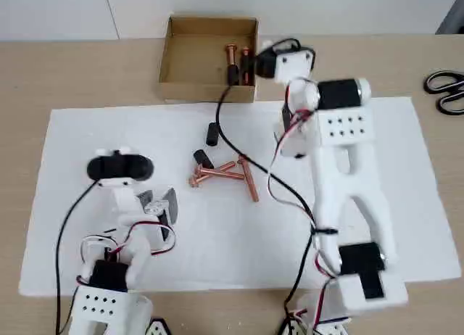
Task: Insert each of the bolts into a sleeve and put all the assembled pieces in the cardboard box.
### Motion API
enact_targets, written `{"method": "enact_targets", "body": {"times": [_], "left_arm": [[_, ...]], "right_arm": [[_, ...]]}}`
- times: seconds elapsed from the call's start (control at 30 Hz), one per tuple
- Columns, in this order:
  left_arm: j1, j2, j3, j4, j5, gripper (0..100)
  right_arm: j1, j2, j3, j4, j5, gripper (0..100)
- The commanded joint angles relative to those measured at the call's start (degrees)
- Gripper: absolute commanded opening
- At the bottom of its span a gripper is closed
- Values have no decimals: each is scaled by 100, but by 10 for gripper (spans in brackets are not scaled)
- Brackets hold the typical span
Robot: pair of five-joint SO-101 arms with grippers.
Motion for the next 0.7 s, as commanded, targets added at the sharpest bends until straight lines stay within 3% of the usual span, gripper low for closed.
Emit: {"method": "enact_targets", "body": {"times": [0.0,0.5,0.67], "left_arm": [[123,-62,163,-668,35,141],[97,-62,215,-818,519,141],[97,-62,215,-818,519,141]], "right_arm": [[40,-435,791,-479,-18,28],[66,-435,3209,-2949,-18,36],[66,-435,3473,-3064,-176,190]]}}
